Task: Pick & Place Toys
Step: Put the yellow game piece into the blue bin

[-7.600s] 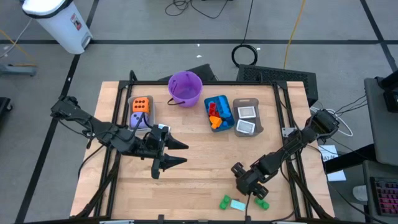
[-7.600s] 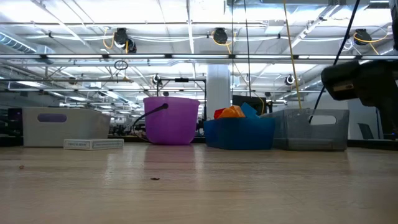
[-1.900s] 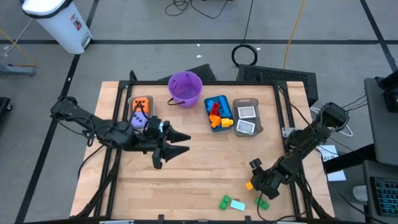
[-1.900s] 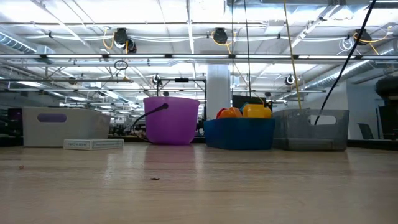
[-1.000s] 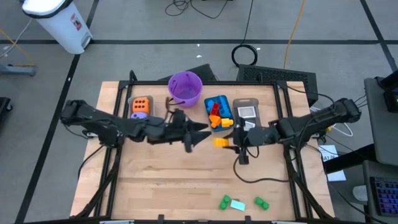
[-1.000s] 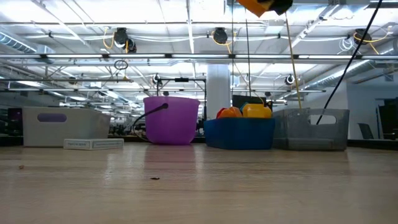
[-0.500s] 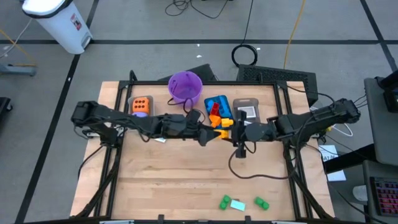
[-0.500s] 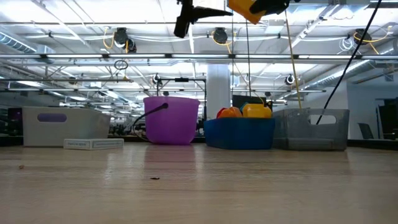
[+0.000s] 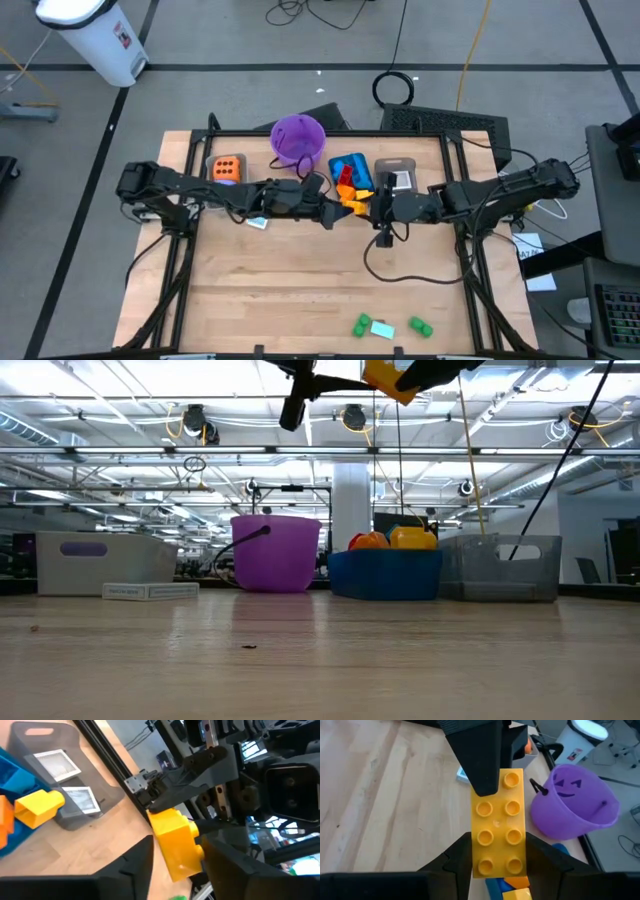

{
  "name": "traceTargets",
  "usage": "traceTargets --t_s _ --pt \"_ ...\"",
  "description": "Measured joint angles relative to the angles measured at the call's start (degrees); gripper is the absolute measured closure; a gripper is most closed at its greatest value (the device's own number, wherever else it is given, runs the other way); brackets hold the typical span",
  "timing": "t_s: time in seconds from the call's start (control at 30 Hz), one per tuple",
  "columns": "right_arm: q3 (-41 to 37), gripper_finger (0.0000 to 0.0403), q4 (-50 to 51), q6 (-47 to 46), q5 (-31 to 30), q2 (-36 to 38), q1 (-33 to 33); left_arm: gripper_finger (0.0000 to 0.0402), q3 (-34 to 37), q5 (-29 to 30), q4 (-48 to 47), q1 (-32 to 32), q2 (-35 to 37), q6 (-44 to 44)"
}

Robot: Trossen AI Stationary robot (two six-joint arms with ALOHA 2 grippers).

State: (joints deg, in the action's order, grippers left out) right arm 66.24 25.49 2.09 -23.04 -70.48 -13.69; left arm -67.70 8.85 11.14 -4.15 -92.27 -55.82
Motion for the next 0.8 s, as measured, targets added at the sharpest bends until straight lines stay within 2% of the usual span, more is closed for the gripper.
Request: traceTargets --t_s 0.23,0.57,0.8 --pt "0.0 0.0265 0.1 0.6 -0.4 0.0 0.3 0.028 0.0 -3.5 0.0 1.9 0.0 0.0" --pt "0.0 0.0157 -0.3 -2.0 0.7 0.8 0.3 0.0291 0.0 -5.0 -0.3 3.5 0.0 3.4" --pt "0.0 0.012 3.4 -4.6 1.9 6.3 -0.2 0.0292 0.0 -3.9 -1.8 6.5 0.0 6.7"
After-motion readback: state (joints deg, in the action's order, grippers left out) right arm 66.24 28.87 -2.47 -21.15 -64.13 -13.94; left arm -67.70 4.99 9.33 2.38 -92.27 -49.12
